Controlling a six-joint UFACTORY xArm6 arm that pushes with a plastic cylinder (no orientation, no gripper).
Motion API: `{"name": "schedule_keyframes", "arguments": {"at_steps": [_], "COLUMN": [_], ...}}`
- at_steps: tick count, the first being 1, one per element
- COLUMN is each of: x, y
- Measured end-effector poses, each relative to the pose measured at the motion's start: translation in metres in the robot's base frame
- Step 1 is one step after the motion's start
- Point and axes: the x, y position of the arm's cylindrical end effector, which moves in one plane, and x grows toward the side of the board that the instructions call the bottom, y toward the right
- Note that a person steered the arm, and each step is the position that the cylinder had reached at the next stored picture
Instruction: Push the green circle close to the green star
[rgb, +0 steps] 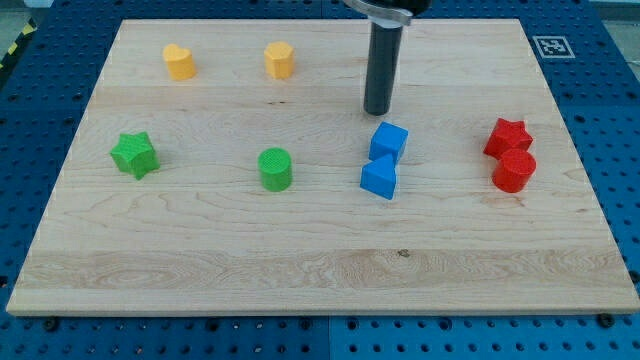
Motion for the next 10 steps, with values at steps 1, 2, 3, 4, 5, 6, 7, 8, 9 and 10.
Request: {"name": "schedule_keyframes", "arguments": {"at_steps": [1, 2, 3, 4, 5, 6, 7, 8, 9, 10], "x": [0.022, 0.034, 0.04, 0.016, 0.024, 0.073, 0.111, 0.106, 0.106, 0.142], "y": [0.0, -0.012, -0.036, -0.068, -0.102, -0.107, -0.107, -0.098, -0.054, -0.054]}}
